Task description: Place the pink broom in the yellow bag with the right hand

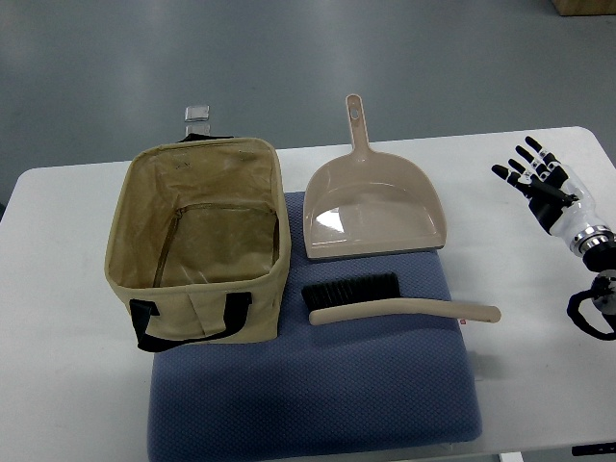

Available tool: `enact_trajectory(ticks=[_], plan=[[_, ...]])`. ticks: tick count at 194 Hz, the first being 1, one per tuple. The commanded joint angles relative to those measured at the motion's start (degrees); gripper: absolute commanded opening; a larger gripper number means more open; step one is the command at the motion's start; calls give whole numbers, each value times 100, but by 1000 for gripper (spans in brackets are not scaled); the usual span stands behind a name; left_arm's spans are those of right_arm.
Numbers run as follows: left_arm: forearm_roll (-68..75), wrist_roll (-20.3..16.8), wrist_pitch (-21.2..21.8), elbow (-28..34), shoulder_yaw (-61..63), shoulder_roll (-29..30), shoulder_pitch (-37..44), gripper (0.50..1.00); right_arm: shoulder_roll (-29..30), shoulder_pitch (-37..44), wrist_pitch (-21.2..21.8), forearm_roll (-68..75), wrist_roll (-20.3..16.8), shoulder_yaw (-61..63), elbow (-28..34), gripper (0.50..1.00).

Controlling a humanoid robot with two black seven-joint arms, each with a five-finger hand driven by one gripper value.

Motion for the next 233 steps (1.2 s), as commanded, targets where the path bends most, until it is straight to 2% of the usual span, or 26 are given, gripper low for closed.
enact_trajectory(ticks=[1,215,233], plan=[[0,-4,0,2,-3,0,7,1000,13,-1,4,0,0,6,0,979],[0,-48,9,-15,6,0,16,1000,13,183,39,-9,9,-21,9,979],[0,-48,9,-24,6,0,16,1000,4,174,162,-9,44,-29,17,979]])
